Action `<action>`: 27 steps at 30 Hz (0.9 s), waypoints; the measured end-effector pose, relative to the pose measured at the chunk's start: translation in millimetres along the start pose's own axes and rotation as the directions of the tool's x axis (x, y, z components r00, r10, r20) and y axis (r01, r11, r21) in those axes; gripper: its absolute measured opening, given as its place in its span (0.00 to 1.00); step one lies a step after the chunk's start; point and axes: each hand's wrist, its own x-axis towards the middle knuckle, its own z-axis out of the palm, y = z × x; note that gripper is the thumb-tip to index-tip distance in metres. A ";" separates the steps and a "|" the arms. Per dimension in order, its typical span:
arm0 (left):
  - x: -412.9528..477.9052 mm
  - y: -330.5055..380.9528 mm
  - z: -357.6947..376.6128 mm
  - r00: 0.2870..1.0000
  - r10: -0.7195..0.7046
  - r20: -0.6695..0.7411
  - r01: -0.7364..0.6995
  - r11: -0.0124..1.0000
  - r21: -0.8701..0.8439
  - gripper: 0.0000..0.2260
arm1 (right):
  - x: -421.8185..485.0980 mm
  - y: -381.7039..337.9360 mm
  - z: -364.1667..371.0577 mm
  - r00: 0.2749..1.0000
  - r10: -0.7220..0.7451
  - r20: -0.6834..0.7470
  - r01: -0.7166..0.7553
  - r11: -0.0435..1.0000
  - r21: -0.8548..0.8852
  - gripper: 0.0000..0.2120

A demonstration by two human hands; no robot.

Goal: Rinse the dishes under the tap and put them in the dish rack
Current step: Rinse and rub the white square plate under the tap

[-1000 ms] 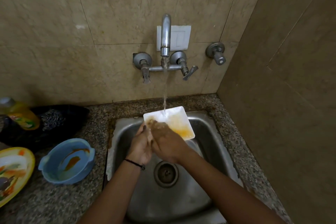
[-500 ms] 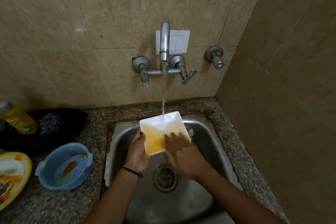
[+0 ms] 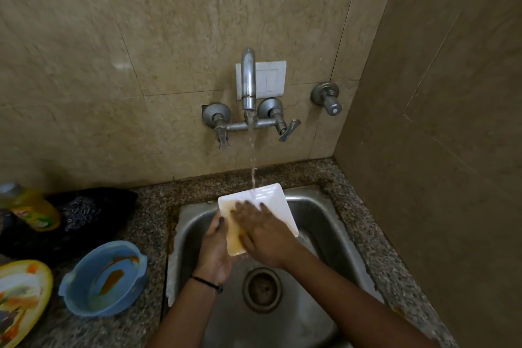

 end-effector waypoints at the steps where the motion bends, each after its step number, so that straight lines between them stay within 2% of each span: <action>1: 0.0 0.9 0.3 1.000 0.023 -0.010 -0.023 1.000 0.008 0.15 | 1.5 2.7 -2.2 0.999 0.014 -0.036 -0.015 1.000 -0.016 0.29; 6: -1.8 6.5 4.5 0.985 0.172 -0.031 -0.165 0.975 0.147 0.17 | 1.7 5.4 -11.0 0.987 0.039 -0.154 -0.032 0.998 0.047 0.25; 8: -3.2 9.0 2.3 0.975 0.223 -0.022 -0.214 0.957 0.196 0.18 | -2.0 11.6 -17.3 0.954 0.205 -0.220 -0.176 0.973 0.147 0.24; 10: -3.9 11.1 0.6 0.972 0.234 -0.028 -0.225 0.955 0.194 0.19 | -6.3 15.2 -20.0 0.914 0.349 -0.209 -0.302 0.926 0.225 0.24; 11: -3.3 12.1 -0.1 0.975 0.219 -0.027 -0.211 0.962 0.171 0.19 | -7.2 11.7 -17.7 0.927 0.315 -0.205 -0.275 0.940 0.200 0.25; 13: -0.3 12.0 -1.3 0.986 0.168 -0.023 -0.165 0.981 0.106 0.18 | -8.9 0.6 -9.4 0.982 0.101 -0.159 -0.089 0.992 0.086 0.27; 15: 0.0 10.4 -0.7 0.992 0.123 -0.011 -0.122 0.991 0.056 0.18 | -7.7 3.3 -5.1 0.995 -0.064 -0.083 0.062 0.998 -0.021 0.28; 19: -1.7 11.0 9.6 0.996 0.069 0.057 -0.069 0.998 -0.001 0.17 | -0.2 8.6 -11.7 0.982 0.133 -0.138 -0.141 0.989 -0.052 0.31; 22: 1.6 9.9 9.4 0.998 0.032 0.049 -0.031 0.999 -0.014 0.17 | 1.5 -6.1 -9.6 0.999 -0.002 -0.052 0.001 1.000 -0.022 0.30; 23: 1.7 9.7 9.4 0.998 0.029 0.059 -0.028 0.999 -0.019 0.17 | 2.7 -5.1 -12.5 0.999 -0.017 -0.051 0.015 0.999 -0.035 0.29; 25: 2.6 7.6 8.9 0.996 0.023 0.081 -0.020 0.999 -0.040 0.17 | 5.6 0.5 -20.1 0.996 0.042 -0.077 -0.046 0.997 -0.056 0.29; 27: 2.7 7.6 8.5 0.997 -0.001 0.077 0.005 0.998 -0.061 0.16 | 9.1 -2.7 -21.9 0.999 0.013 -0.040 -0.016 0.998 -0.064 0.30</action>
